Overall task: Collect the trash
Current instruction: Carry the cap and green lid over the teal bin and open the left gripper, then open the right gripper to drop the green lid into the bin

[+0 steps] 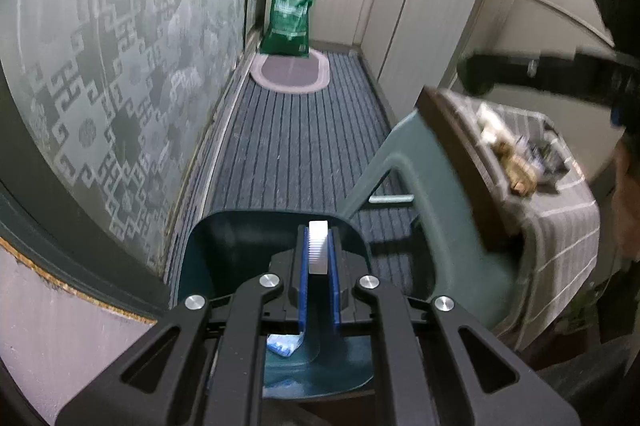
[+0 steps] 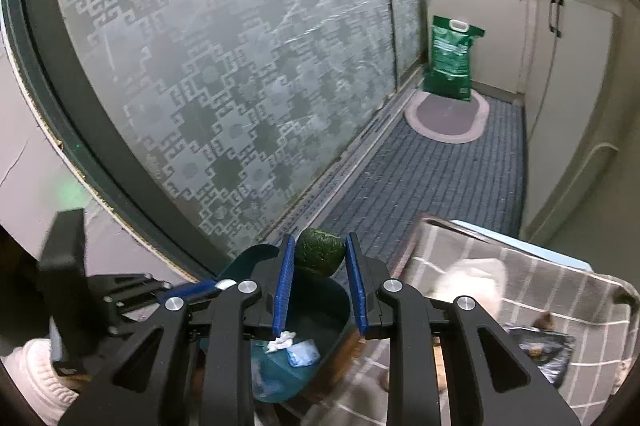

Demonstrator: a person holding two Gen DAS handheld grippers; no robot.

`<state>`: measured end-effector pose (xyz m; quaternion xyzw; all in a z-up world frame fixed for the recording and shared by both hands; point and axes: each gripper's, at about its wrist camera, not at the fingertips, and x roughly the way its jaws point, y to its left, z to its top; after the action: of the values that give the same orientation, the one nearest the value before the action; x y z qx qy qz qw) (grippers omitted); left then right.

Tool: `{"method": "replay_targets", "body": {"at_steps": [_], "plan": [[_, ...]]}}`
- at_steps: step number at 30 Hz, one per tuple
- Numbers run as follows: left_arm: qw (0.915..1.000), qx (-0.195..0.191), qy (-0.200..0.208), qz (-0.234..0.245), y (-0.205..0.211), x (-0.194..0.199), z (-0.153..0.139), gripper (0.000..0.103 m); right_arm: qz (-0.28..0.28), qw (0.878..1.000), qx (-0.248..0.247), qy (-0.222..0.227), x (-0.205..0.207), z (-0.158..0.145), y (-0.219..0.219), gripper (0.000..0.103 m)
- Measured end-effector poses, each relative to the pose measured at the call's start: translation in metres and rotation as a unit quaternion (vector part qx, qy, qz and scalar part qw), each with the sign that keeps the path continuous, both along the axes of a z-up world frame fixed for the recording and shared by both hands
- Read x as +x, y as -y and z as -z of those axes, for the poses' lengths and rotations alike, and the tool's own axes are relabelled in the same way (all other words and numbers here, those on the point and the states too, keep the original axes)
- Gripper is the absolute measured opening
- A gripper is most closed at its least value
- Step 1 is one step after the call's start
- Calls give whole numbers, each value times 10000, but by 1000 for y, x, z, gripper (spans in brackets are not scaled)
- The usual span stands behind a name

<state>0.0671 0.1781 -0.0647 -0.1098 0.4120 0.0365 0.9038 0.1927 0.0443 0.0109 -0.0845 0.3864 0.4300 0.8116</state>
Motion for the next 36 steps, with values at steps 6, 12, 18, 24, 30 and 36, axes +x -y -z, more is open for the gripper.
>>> {"method": "replay_targets", "body": {"at_steps": [6, 12, 18, 24, 30, 36], "plan": [[9991, -63, -427, 32, -7, 0, 30, 10, -239, 9995, -145, -128, -12, 11, -31, 26], [9967, -16, -805, 58, -15, -2, 54, 10, -428, 9978, -382, -319, -21, 29, -56, 26], [9951, -54, -989, 75, -20, -6, 66, 15, -533, 9951, -657, -513, -29, 50, -75, 26], [9953, 8, -965, 46, -25, -13, 63, 17, -612, 9917, -925, -653, -38, 74, -92, 26], [9979, -13, -632, -107, -40, -26, 39, 17, -656, 9882, -1150, -771, -42, 98, -102, 26], [9996, 4, -183, -221, -45, -40, 5, 17, -717, 9846, -1348, -854, -47, 121, -108, 26]]}}
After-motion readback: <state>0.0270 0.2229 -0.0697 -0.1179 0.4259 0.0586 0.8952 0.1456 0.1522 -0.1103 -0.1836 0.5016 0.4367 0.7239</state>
